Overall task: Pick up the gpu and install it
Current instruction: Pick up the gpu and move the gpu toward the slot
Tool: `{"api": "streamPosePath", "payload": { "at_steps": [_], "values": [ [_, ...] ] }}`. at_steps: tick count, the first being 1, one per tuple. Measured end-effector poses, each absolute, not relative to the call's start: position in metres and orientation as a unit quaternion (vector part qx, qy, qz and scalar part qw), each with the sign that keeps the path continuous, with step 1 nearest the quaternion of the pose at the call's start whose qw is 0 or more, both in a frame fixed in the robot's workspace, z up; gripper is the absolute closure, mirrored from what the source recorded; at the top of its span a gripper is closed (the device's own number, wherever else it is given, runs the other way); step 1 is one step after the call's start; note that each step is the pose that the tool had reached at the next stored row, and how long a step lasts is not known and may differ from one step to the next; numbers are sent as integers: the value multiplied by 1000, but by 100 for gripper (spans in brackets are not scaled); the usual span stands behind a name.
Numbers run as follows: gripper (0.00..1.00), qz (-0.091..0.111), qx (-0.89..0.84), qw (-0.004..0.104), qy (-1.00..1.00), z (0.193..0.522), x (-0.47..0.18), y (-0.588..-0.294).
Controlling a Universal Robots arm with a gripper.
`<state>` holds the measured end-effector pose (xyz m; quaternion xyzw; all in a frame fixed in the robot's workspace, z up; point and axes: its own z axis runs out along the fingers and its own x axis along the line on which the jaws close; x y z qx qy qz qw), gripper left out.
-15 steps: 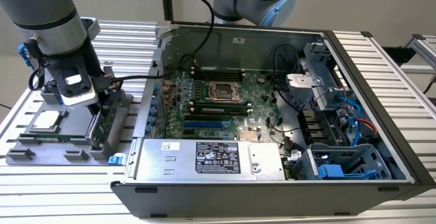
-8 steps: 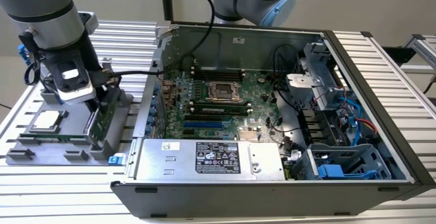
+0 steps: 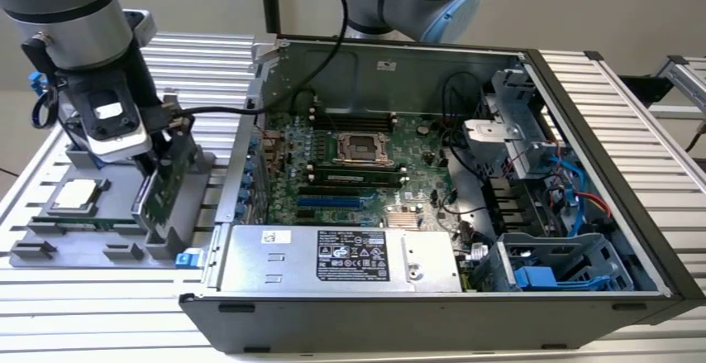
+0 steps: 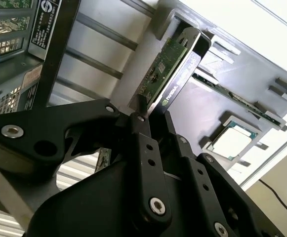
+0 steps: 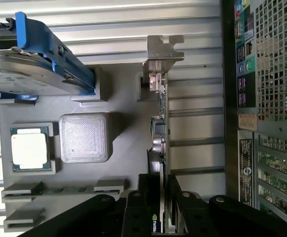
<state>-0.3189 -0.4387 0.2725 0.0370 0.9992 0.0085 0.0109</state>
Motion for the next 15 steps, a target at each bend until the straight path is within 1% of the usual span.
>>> {"api": "streamPosePath", "payload": {
  "at_steps": [15],
  "values": [
    [100, 8, 37, 11, 999, 277, -319, -439]
  ]
}}
